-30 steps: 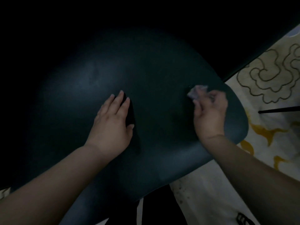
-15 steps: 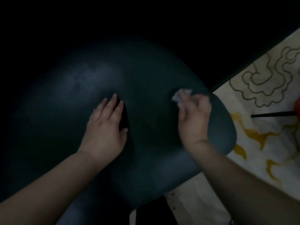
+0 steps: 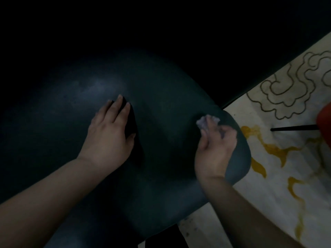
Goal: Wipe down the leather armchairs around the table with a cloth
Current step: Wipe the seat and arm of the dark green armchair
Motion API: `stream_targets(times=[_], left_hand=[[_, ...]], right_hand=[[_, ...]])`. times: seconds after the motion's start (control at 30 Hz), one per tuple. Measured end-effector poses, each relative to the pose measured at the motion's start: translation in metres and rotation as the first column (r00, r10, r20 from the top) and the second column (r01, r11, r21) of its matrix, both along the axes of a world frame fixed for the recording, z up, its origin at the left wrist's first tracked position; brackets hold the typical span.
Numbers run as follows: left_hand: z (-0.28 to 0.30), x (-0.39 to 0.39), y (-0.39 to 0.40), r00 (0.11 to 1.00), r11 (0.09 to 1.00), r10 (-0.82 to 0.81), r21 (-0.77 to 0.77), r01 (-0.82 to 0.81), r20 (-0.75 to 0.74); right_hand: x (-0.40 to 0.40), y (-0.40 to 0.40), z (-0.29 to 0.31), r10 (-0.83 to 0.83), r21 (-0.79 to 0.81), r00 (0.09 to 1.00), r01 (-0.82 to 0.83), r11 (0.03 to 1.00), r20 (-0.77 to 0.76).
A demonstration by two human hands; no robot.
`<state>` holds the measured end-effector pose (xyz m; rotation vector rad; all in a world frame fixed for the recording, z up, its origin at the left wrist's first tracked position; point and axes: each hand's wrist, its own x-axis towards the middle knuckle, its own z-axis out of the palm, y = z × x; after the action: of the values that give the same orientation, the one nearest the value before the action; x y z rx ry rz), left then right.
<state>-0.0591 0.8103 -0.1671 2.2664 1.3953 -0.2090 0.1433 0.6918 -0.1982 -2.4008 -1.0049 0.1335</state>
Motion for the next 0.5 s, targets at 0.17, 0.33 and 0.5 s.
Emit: stream_targets(times=[0.17, 0.33, 0.5], left_hand=[[-0.002, 0.006, 0.005, 1.000, 1.000, 0.009, -0.004, -0.009, 0.006], [-0.004, 0.006, 0.010, 0.999, 0.999, -0.032, -0.016, 0.033, 0.005], [0.001, 0.001, 0.011, 0.999, 1.000, -0.006, -0.030, 0.007, 0.047]], right_hand=[[-0.005, 0.041, -0.006, -0.087, -0.020, 0.989, 0.085, 0.996, -0.117], [-0.030, 0.111, 0.000, 0.350, 0.084, 0.903, -0.340, 0.937, -0.248], [-0.012, 0.107, -0.012, 0.290, -0.021, 0.942, -0.297, 0.955, -0.169]])
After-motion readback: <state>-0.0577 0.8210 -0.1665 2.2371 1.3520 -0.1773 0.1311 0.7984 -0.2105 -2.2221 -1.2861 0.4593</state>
